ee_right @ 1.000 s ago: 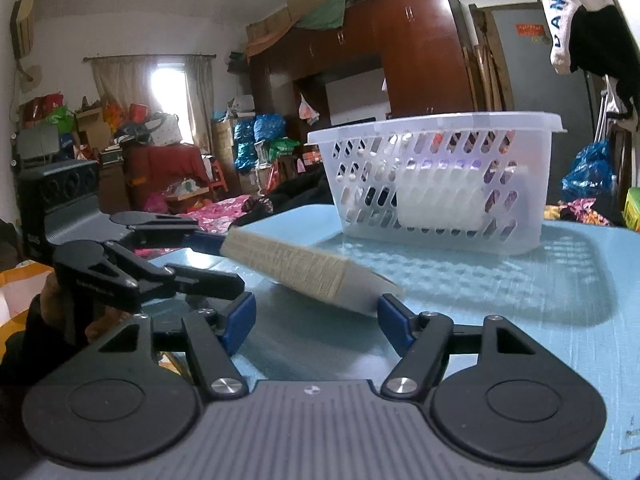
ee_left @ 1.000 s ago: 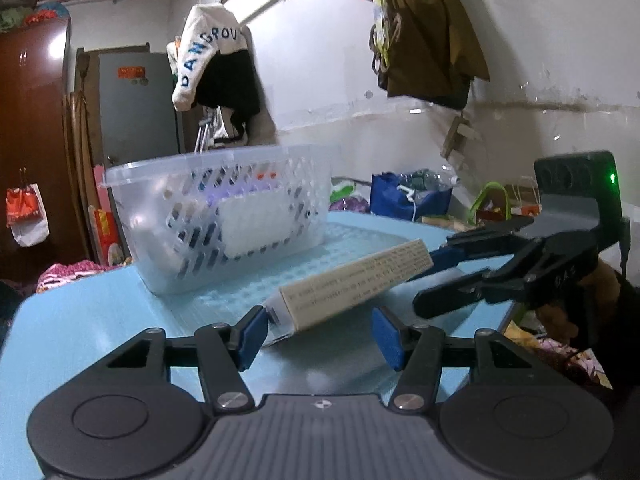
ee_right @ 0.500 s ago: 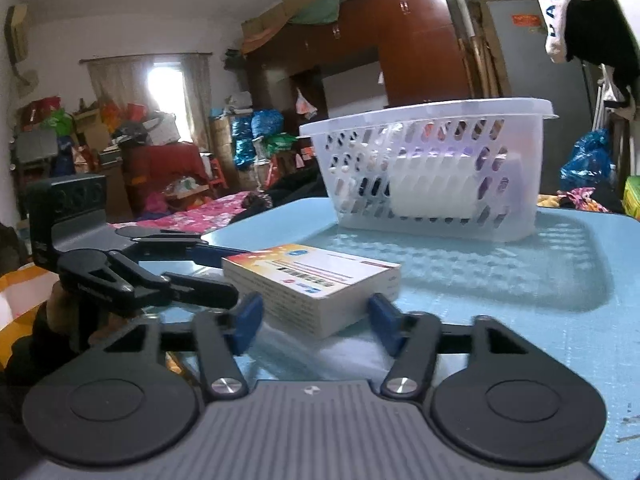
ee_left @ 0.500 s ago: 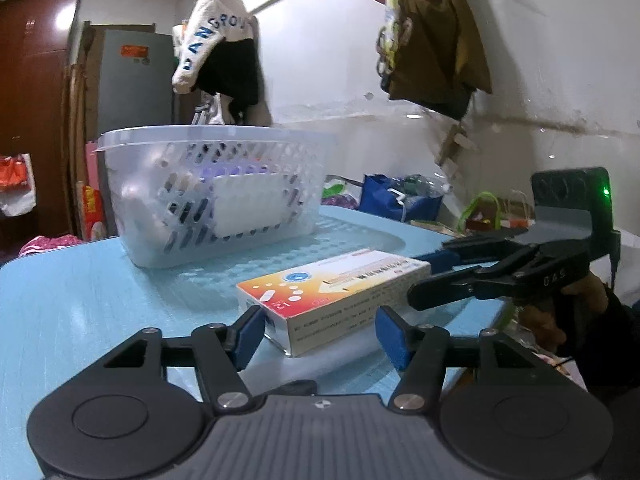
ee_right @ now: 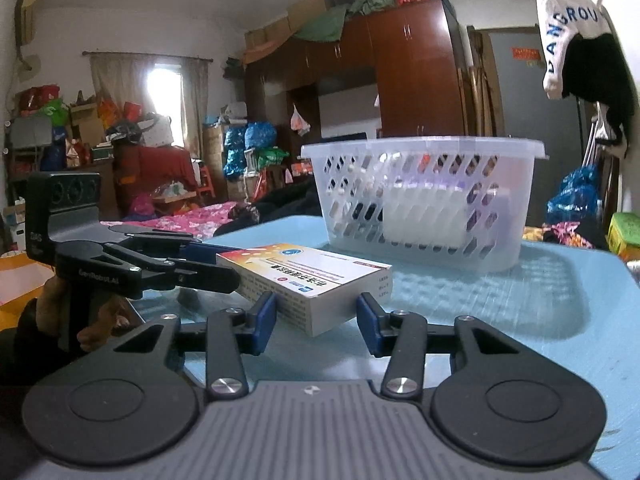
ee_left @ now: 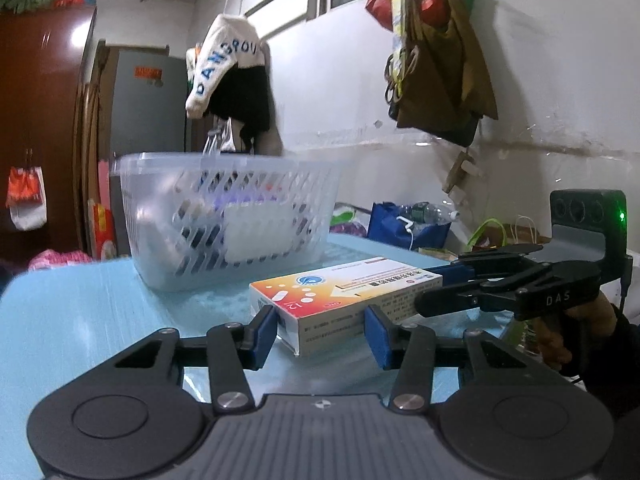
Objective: Organize objects
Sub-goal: 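Grasp the white-and-orange medicine box with the left gripper, then lift the medicine box with the left gripper and drop it into the basket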
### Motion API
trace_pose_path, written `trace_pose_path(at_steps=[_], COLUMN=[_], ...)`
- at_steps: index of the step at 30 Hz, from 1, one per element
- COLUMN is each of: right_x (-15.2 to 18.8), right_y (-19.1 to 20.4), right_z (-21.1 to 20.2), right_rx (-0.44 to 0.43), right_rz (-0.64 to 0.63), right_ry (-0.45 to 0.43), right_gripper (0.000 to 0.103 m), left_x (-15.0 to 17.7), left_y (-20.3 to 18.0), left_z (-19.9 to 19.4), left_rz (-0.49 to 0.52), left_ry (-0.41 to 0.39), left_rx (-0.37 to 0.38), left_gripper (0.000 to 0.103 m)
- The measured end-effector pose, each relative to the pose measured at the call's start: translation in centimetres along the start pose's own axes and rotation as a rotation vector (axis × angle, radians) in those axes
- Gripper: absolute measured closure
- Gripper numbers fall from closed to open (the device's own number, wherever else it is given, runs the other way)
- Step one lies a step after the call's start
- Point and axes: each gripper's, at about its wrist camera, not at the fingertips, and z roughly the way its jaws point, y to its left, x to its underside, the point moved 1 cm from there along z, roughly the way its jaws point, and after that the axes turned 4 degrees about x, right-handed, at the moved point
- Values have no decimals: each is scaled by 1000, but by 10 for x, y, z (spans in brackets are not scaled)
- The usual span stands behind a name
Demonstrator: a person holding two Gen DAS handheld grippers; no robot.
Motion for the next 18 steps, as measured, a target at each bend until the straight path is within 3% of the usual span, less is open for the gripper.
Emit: trace_pose_path(at_steps=[8,18], right_x=[-32,-127], right_y=[7,-4], right_z=[-7,2], right_rx=[41,115], right_rz=[-67,-196], right_ry=[-54,-139], right_gripper=[55,56], left_x=[-28,-122], left_y=[-17,-20], left_z=[-8,-4], left_rz=[75,172], left_ry=[-64,-163], left_rx=[-50,-118], left_gripper=[51,51])
